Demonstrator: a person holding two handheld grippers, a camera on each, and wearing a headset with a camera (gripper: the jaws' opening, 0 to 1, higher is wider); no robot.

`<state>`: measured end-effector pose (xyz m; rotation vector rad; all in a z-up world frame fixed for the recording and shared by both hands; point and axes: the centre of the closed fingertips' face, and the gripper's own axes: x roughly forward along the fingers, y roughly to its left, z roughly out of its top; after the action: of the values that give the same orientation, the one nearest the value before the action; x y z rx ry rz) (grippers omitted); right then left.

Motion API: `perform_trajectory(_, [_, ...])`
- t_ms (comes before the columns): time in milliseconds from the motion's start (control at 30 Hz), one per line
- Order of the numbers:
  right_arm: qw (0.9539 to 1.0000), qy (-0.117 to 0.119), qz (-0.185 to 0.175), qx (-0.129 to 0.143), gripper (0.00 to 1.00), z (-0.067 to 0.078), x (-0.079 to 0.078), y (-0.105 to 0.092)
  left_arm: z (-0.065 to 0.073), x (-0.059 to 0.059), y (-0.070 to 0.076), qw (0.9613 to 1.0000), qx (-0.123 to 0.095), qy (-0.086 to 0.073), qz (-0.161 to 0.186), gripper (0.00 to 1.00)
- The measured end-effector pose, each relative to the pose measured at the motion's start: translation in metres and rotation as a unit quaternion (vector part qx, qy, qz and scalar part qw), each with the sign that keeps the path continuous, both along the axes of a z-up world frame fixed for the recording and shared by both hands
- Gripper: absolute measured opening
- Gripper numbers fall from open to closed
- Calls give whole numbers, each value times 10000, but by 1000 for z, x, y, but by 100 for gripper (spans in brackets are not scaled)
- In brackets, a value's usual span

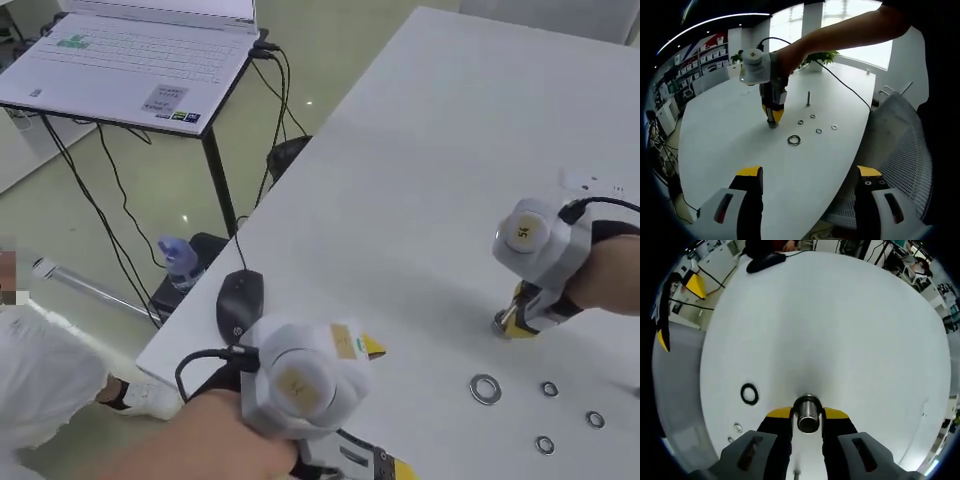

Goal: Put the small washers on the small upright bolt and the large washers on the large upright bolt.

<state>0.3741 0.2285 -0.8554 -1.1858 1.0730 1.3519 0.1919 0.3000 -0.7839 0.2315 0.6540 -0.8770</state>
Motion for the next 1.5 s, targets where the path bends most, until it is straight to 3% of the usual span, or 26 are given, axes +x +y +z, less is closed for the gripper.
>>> perform_trajectory(967, [9999, -83, 44, 75, 25, -7, 2, -2, 2, 7, -6, 10000, -10, -61, 40, 94])
perform_trajectory(1200, [9996, -17, -66, 267, 31, 4, 5, -2, 3, 5, -10, 10000, -16, -54, 0, 96])
perform_trajectory(1500, [9991, -52, -58, 411, 31, 21, 4, -6, 7, 7, -9, 9999, 34, -138, -6, 94])
